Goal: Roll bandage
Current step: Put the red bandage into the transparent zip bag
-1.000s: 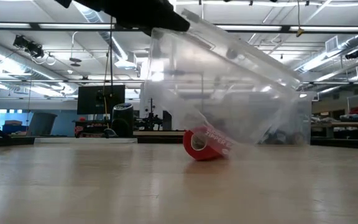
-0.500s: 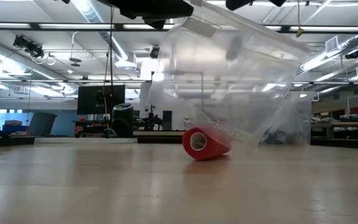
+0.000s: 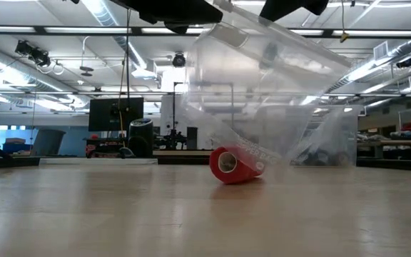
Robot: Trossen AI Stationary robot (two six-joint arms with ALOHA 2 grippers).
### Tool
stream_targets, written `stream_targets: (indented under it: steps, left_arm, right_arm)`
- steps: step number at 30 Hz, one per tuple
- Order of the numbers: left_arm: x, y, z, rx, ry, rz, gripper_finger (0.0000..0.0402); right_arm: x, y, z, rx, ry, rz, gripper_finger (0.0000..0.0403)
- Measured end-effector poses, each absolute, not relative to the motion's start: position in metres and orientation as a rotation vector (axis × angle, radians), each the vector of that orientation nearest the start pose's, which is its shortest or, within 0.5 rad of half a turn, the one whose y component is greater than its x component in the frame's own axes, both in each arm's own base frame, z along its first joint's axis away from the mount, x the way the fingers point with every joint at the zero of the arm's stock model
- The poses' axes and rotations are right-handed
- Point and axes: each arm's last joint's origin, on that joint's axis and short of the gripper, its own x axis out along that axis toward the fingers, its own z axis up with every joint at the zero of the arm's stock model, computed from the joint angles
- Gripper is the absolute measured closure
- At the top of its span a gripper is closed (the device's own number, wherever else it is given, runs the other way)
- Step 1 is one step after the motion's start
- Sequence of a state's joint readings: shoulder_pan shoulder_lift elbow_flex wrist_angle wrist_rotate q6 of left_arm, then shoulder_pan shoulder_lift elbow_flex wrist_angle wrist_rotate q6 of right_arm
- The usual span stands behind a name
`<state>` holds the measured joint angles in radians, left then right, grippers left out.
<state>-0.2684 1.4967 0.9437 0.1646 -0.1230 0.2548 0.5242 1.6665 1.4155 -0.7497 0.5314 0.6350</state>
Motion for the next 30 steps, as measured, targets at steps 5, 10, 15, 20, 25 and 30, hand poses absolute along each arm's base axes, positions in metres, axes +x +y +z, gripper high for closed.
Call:
stream_targets:
  steps: [5,10,15,20,25,30]
  left_arm:
    - [0.319,-0.083,0.253,0.328,0.362,-0.180,0.0401]
    - [0.319,-0.083,0.253,0.327,0.363,-0.180,0.0401]
    - [0.319,-0.083,0.253,0.324,0.362,-0.179,0.0401]
    - [0.319,-0.083,0.253,0.323,0.362,-0.179,0.0401]
    - [0.319,-0.083,0.253,0.323,0.362,-0.179,0.0401]
    - [0.320,-0.083,0.254,0.320,0.346,-0.178,0.0401]
  right_arm:
    - [0.304,0.168,0.286,0.087,0.781,-0.297,0.0403]
    - [0.303,0.169,0.286,0.092,0.776,-0.306,0.0403]
    - [0.303,0.165,0.282,0.085,0.793,-0.319,0.0403]
    - [0.305,0.158,0.266,0.090,0.820,-0.328,0.0403]
    - [0.307,0.156,0.261,0.096,0.816,-0.321,0.0403]
    - [0.316,0.158,0.266,0.135,0.759,-0.241,0.0403]
